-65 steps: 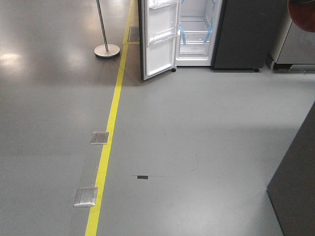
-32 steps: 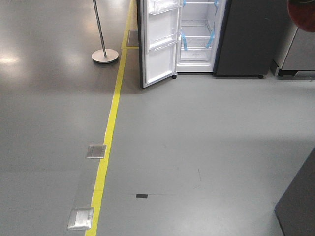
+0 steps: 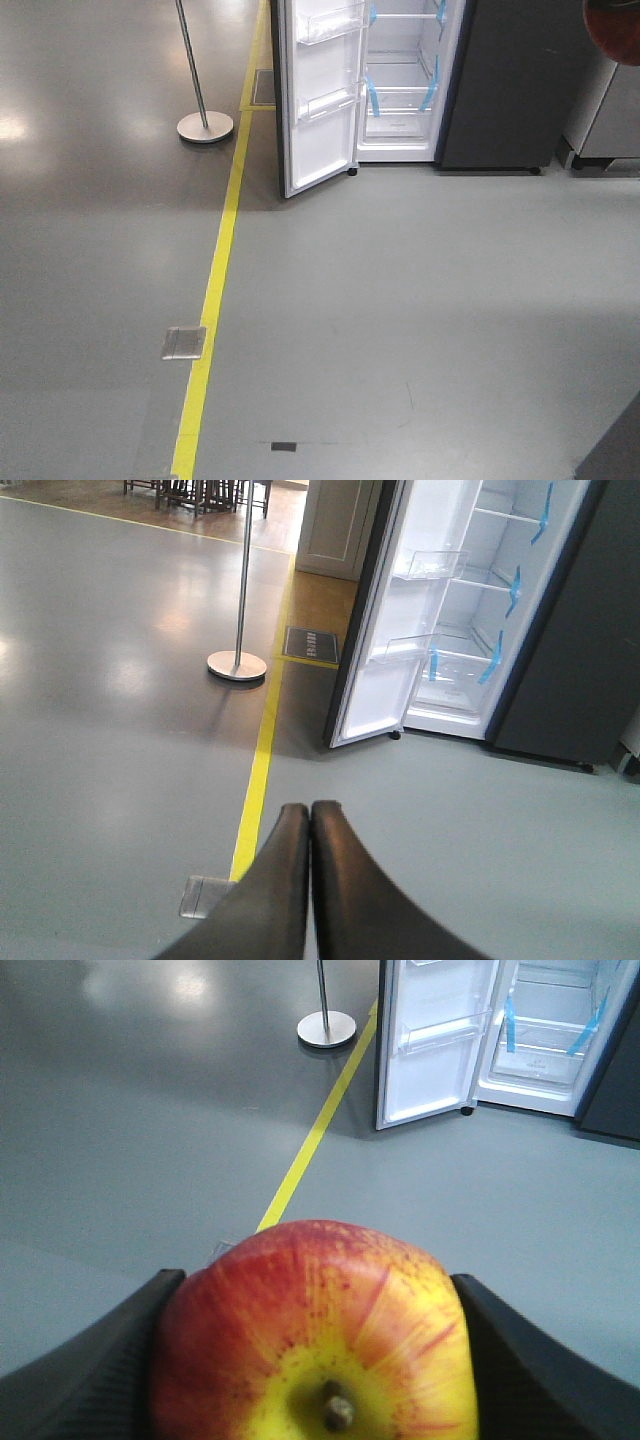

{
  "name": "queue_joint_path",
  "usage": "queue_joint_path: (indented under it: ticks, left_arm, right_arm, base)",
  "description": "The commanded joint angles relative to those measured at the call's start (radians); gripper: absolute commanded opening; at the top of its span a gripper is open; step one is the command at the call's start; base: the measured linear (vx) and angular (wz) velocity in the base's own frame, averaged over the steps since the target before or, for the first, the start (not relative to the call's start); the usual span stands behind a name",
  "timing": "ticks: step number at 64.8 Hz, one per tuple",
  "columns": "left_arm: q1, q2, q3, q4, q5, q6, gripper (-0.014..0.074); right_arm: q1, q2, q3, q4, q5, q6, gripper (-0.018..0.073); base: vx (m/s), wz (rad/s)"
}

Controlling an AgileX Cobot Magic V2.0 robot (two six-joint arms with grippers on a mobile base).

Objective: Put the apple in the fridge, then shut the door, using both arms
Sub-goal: 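Drive the base toward the open fridge holding the apple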

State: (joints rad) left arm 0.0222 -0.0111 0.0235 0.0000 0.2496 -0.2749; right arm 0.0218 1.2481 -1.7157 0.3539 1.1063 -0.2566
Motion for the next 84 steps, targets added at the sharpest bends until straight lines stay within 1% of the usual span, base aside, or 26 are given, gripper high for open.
queue_joint_path:
  ticks: [1, 84]
  left_arm:
    - [-0.001, -0.016, -0.017, 0.0, -0.073, -0.009, -0.0006]
    - [-0.001, -0.016, -0.017, 0.0, -0.073, -0.009, -0.0006]
  right_arm:
    - [0.0, -0.017, -0.03, 0.019, -0.073, -0.008, 0.0101]
    - [0.0, -0.017, -0.03, 0.019, -0.073, -0.008, 0.0101]
  base:
    - [0.27, -0.02]
    - [0.25, 0.01]
